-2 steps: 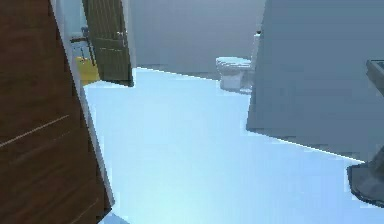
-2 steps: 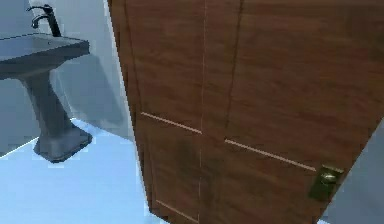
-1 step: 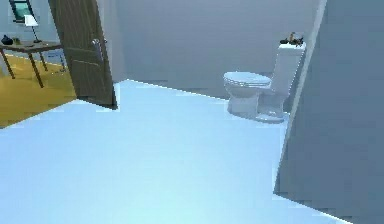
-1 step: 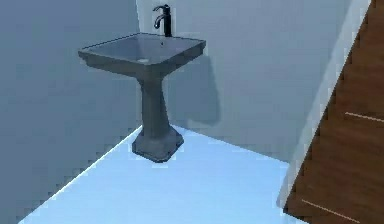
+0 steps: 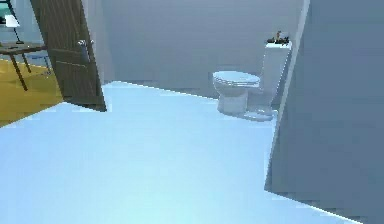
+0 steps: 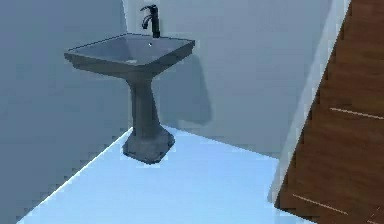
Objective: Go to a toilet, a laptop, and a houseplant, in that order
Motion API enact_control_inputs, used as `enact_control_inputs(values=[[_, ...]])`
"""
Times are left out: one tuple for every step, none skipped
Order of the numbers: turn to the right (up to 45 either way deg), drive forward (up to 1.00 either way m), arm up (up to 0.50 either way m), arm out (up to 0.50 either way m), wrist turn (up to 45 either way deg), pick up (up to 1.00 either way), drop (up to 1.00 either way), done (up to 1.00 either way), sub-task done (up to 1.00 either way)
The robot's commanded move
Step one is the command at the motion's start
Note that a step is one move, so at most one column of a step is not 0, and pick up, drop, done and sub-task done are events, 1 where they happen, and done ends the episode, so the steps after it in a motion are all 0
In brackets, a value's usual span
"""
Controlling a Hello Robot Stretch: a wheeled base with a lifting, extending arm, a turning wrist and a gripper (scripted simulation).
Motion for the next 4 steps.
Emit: enact_control_inputs(values=[[0.0, 1.0, 0.0, 0.0, 0.0, 0.0, 0.0, 0.0, 0.0], [0.0, 0.2, 0.0, 0.0, 0.0, 0.0, 0.0, 0.0, 0.0], [24.0, 0.0, 0.0, 0.0, 0.0, 0.0, 0.0, 0.0, 0.0], [0.0, 0.7, 0.0, 0.0, 0.0, 0.0, 0.0, 0.0, 0.0]])
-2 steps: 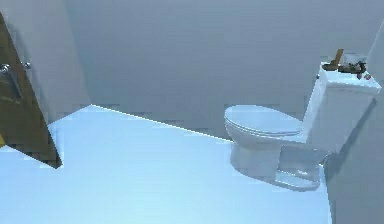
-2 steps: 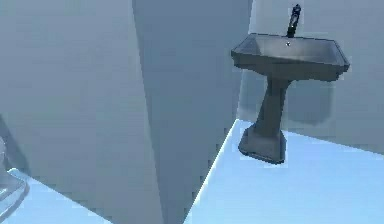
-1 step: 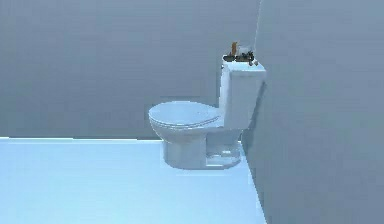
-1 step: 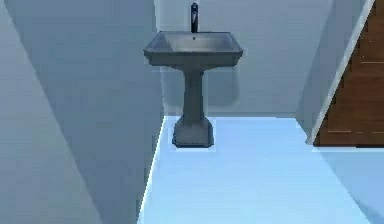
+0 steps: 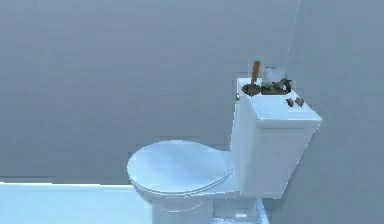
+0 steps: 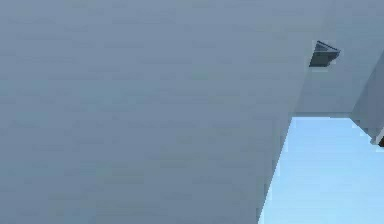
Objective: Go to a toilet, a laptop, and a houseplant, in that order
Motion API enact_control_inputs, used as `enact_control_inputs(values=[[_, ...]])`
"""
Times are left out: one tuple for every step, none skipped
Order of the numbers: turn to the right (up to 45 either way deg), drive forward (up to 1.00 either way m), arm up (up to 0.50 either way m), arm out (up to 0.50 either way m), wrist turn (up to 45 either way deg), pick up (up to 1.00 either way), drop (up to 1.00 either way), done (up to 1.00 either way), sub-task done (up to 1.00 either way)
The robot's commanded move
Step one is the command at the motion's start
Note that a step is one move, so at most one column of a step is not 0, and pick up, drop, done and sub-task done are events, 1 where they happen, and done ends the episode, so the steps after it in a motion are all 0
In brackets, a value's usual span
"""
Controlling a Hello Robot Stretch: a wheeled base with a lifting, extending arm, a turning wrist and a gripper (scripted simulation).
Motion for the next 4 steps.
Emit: enact_control_inputs(values=[[0.0, 0.0, 0.0, 0.0, 0.0, 0.0, 0.0, 0.0, 1.0], [-45.0, 0.0, 0.0, 0.0, 0.0, 0.0, 0.0, 0.0, 0.0], [-45.0, 0.0, 0.0, 0.0, 0.0, 0.0, 0.0, 0.0, 0.0], [-45.0, 0.0, 0.0, 0.0, 0.0, 0.0, 0.0, 0.0, 0.0]])
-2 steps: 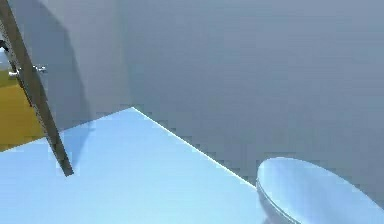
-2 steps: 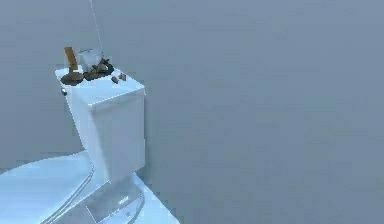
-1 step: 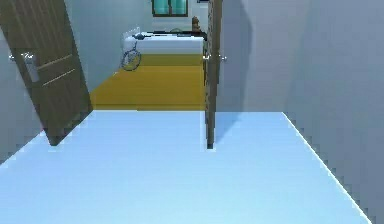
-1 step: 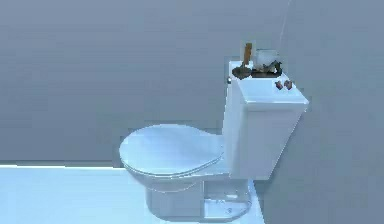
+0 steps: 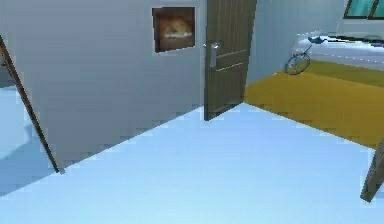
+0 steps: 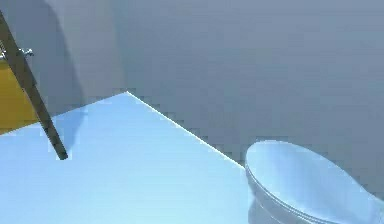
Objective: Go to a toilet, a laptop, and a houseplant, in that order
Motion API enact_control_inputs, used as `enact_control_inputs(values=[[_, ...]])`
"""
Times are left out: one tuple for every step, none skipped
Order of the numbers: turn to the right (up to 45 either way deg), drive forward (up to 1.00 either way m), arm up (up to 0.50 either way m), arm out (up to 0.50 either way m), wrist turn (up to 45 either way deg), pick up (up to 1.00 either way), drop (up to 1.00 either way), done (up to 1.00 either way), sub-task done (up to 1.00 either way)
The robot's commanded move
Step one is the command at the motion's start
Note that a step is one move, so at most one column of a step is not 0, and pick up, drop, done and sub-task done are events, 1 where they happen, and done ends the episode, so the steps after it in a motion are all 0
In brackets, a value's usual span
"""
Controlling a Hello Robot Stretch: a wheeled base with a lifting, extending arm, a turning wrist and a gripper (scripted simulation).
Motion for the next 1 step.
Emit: enact_control_inputs(values=[[-42.0, 0.0, 0.0, 0.0, 0.0, 0.0, 0.0, 0.0, 0.0]])
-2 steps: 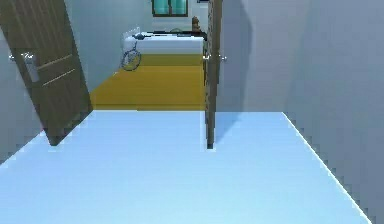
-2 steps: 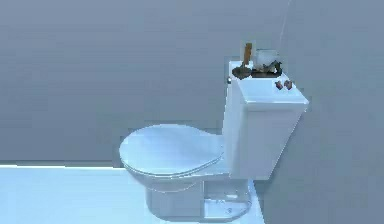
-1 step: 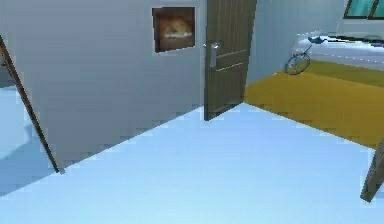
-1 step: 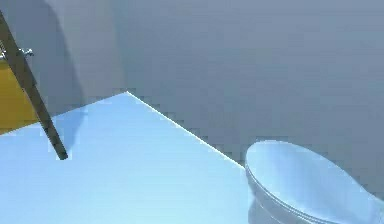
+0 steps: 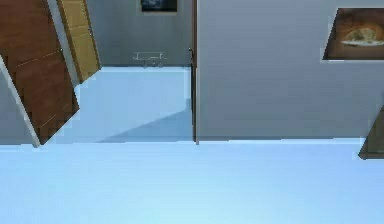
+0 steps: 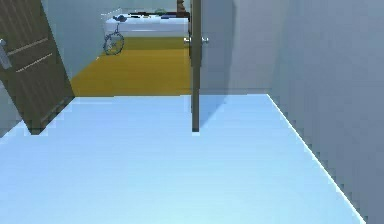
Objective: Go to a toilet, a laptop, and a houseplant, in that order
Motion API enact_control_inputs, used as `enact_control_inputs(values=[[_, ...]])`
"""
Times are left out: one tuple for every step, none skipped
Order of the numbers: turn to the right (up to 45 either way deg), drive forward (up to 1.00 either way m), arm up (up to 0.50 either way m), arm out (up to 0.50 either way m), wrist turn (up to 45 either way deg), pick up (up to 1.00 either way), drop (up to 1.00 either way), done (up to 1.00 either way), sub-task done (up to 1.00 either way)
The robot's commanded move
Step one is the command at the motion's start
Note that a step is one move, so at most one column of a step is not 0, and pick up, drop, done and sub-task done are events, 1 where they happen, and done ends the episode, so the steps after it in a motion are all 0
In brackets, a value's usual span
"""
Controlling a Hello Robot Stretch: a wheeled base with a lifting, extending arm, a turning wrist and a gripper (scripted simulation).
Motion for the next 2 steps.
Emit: enact_control_inputs(values=[[0.0, 0.9, 0.0, 0.0, 0.0, 0.0, 0.0, 0.0, 0.0], [-45.0, 0.0, 0.0, 0.0, 0.0, 0.0, 0.0, 0.0, 0.0]])
